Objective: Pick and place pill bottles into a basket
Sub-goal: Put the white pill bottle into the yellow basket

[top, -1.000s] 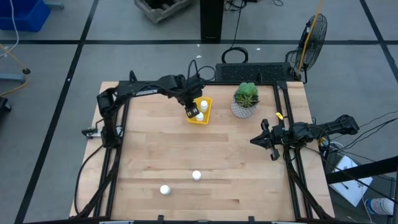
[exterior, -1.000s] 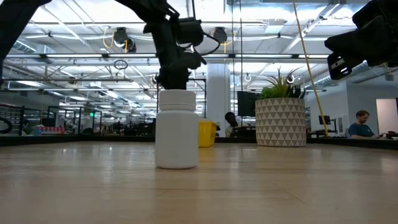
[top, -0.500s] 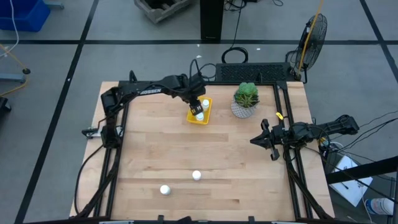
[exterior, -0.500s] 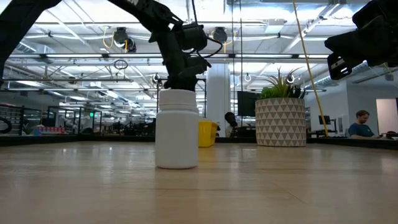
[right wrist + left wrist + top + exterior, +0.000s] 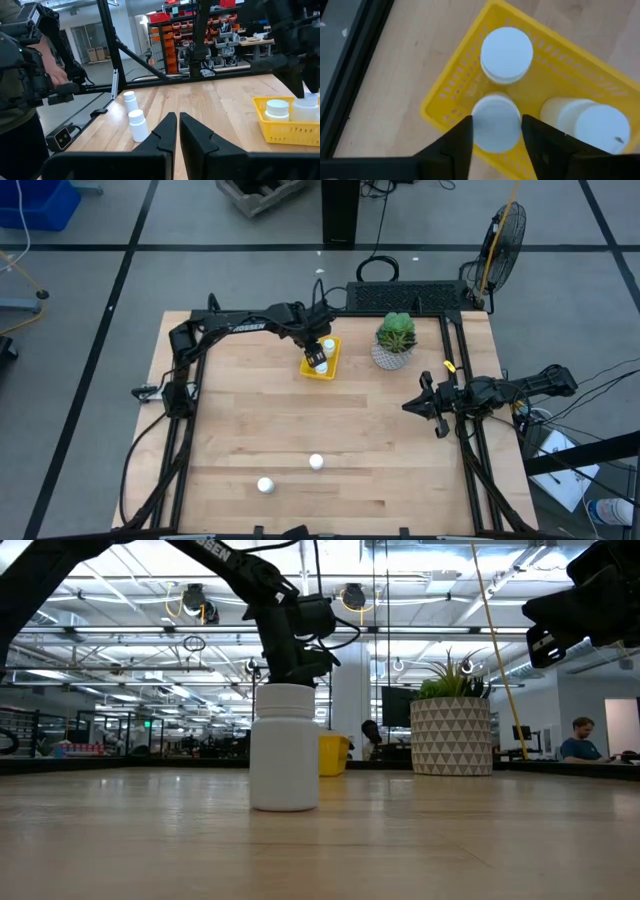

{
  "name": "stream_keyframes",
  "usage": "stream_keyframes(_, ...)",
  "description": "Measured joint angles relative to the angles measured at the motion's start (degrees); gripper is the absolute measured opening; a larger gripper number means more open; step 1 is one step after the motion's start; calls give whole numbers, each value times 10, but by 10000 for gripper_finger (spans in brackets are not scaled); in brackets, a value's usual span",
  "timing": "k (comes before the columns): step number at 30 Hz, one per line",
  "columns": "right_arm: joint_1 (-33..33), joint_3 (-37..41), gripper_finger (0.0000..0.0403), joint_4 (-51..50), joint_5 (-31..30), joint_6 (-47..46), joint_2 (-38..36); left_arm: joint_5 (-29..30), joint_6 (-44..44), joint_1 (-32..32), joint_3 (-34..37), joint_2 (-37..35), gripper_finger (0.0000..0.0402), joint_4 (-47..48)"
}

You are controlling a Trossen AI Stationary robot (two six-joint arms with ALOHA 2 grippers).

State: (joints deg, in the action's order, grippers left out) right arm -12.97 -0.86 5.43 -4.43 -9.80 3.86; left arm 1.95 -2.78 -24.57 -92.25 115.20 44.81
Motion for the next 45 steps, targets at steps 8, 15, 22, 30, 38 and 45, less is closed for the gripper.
stream_keyframes(8,0,0,16,0,0,0,0,6,1,-2,0,3,114,-13)
stream_keyframes(15,0,0,16,0,0,0,0,37,20,-2,0,1,111,-1)
stream_keyframes(22,0,0,16,0,0,0,0,20,44,6,0,-2,130,35)
stream_keyframes(30,0,0,16,0,0,0,0,11,50,21,0,-43,156,42)
stream_keyframes(38,0,0,16,0,0,0,0,-24,111,33,0,-114,179,89)
stream_keyframes(45,0,0,16,0,0,0,0,-104,151,95,0,-176,180,178)
